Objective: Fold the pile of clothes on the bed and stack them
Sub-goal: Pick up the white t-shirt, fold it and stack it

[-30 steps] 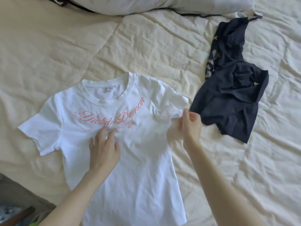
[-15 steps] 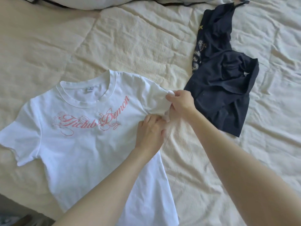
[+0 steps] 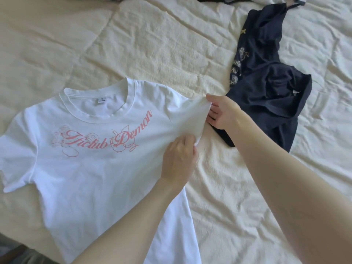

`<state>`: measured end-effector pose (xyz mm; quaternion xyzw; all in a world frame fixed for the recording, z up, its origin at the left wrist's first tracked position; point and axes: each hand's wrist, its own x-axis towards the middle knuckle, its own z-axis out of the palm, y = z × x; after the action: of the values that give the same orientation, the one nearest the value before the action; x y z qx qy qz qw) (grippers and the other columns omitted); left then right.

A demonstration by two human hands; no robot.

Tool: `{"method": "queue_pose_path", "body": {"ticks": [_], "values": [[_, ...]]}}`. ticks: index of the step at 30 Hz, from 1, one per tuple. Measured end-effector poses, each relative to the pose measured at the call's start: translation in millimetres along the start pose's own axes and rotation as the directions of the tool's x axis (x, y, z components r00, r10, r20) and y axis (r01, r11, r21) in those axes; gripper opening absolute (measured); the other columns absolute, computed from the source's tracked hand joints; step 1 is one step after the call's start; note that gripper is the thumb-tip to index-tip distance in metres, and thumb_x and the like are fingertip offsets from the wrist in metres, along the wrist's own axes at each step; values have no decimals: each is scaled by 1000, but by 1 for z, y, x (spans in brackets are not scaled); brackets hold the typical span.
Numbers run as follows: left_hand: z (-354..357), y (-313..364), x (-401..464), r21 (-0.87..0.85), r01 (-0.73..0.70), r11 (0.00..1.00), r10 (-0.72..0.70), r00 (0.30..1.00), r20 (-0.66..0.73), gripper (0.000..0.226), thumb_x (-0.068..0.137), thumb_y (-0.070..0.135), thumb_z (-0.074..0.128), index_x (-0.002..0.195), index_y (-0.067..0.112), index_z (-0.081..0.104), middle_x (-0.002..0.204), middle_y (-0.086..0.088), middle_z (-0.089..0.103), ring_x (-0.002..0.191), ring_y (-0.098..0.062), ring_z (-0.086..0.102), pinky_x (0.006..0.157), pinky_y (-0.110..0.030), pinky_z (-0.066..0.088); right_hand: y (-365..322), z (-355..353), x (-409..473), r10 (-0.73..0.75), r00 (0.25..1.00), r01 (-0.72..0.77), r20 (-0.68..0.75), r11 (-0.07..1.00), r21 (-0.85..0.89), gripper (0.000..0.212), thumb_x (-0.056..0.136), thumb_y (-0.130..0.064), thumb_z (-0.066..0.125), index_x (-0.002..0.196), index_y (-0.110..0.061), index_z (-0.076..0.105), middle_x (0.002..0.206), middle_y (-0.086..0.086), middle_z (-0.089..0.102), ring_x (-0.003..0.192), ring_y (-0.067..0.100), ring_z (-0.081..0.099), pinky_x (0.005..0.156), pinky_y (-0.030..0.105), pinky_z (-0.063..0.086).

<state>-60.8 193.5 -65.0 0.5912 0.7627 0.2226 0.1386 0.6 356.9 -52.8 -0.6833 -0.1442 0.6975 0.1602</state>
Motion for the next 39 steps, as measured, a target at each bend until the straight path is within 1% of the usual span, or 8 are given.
{"method": "queue_pose_path", "body": {"ticks": [4, 10, 12, 17, 23, 30, 34, 39], "values": [[-8, 2, 4, -422, 392, 817, -364, 919, 149, 17, 82, 0, 57, 97, 7, 58, 85, 3, 64, 76, -13, 61, 68, -22, 47, 6, 16, -16, -307, 950, 298, -65, 948, -114, 10, 83, -10, 69, 76, -11, 62, 83, 5, 66, 82, 23, 67, 67, 28, 55], [-53, -25, -21, -772, 506, -385, -559, 538, 631, 12, 93, 2, 43, 92, 10, 53, 98, -14, 71, 95, -24, 68, 84, -29, 54, 54, 60, -70, -672, 614, 784, 413, 459, -419, 10, 88, -17, 64, 80, -23, 66, 79, -17, 64, 73, -8, 59, 74, 11, 45], [-76, -59, -30, -764, 445, -467, -620, 451, 642, 21, 95, 9, 37, 93, 10, 57, 90, -11, 72, 87, -23, 68, 81, -33, 53, 82, 67, -80, -519, 591, 793, 617, 234, -563, 14, 92, -25, 59, 100, -22, 71, 96, -10, 71, 90, 7, 64, 86, 10, 40], [-114, -121, 3, -695, 719, -3, -704, 492, 512, 17, 96, 16, 43, 105, 11, 56, 98, -9, 65, 78, -18, 64, 73, -27, 50, 133, 62, -96, -407, 478, 860, 778, 37, -509, 18, 91, -18, 59, 97, -10, 73, 99, 6, 73, 94, 27, 66, 84, 39, 49], [-102, -109, 73, -457, 682, 572, -442, 725, 528, 25, 88, 36, 62, 99, 13, 66, 94, -2, 66, 86, -13, 62, 80, -27, 49, 136, 23, -82, -779, 625, 608, 51, 444, -659, 21, 90, -20, 60, 109, -12, 60, 98, -1, 54, 93, 20, 54, 81, 35, 46], [-57, -102, 117, -328, 573, 751, -453, 809, 375, 44, 91, 22, 57, 58, 18, 29, 57, 2, 28, 56, -14, 31, 47, -22, 22, 146, 11, -65, -710, 577, 621, 403, 60, -781, 37, 78, -7, 72, 113, -10, 65, 109, 9, 60, 99, 30, 55, 85, 42, 46], [-48, -107, 131, -330, 495, 804, -414, 864, 288, 6, 91, 19, 59, 88, 13, 59, 84, 2, 55, 84, -14, 51, 74, -26, 39, 163, 11, -64, -845, 285, 650, 454, -177, -739, 26, 67, 12, 71, 81, -9, 72, 83, 6, 64, 77, 27, 59, 70, 37, 45], [-44, -106, 123, -324, 389, 863, -322, 915, 242, 32, 88, 29, 63, 112, 11, 53, 73, 11, 52, 70, -8, 51, 63, -18, 34, 160, 8, -51, -788, 313, 540, 530, -311, -782, 29, 61, 9, 75, 78, -14, 71, 82, 3, 63, 78, 25, 61, 70, 38, 47]]}}
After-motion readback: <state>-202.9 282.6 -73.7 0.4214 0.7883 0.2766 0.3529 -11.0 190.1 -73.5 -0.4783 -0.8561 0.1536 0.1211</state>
